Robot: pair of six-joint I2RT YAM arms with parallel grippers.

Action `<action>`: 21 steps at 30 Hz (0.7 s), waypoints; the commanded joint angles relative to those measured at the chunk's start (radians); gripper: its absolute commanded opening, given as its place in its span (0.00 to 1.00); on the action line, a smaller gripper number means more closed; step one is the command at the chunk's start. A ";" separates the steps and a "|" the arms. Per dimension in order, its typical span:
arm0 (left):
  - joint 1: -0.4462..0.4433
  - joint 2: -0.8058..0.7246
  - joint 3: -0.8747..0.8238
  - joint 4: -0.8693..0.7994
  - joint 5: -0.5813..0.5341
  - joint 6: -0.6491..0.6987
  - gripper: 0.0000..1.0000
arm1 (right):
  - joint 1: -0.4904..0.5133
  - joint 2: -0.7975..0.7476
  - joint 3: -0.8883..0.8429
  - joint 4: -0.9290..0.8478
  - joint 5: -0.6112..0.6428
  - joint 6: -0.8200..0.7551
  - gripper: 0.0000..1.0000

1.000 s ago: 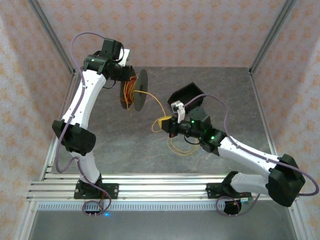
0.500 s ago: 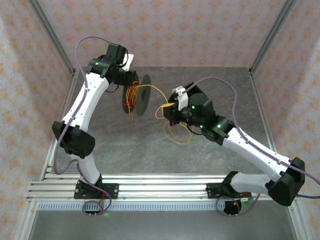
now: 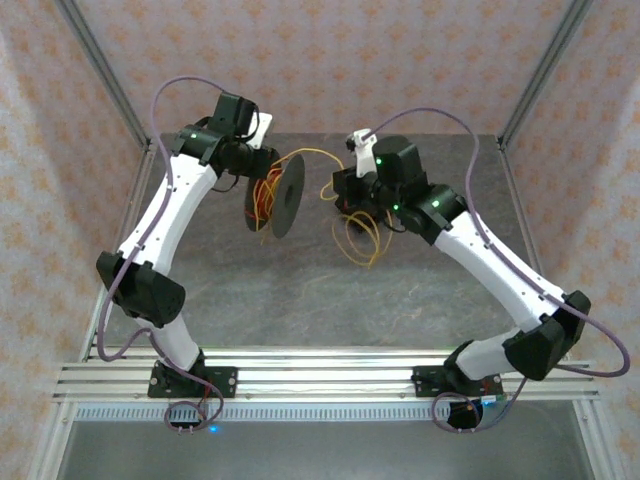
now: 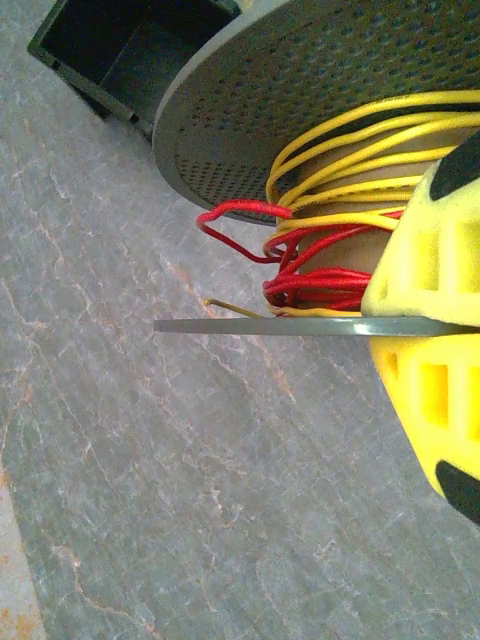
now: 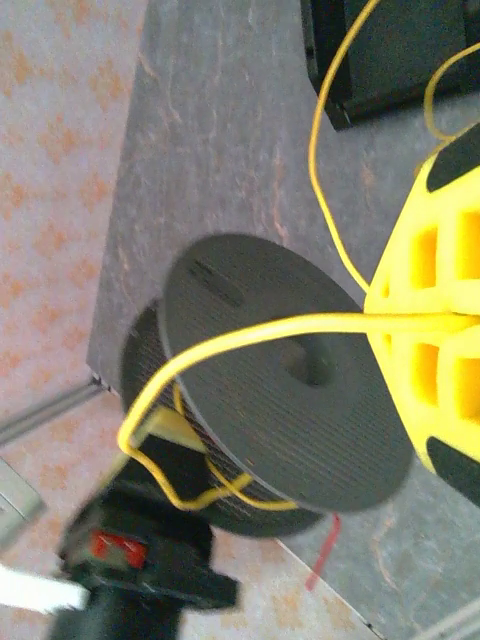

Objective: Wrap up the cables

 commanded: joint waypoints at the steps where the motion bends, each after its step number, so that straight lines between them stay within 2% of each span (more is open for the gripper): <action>1: -0.010 -0.086 -0.015 0.055 0.035 0.035 0.00 | -0.034 0.059 0.116 -0.084 0.046 -0.043 0.00; 11: -0.010 -0.145 -0.042 0.032 0.103 0.056 0.00 | -0.189 0.261 0.332 -0.247 0.081 -0.074 0.00; 17: -0.005 -0.179 -0.040 0.019 0.150 0.047 0.00 | -0.262 0.385 0.452 -0.297 0.043 -0.078 0.00; 21: 0.020 -0.194 -0.013 0.008 0.234 0.018 0.00 | -0.307 0.477 0.517 -0.333 0.010 -0.084 0.00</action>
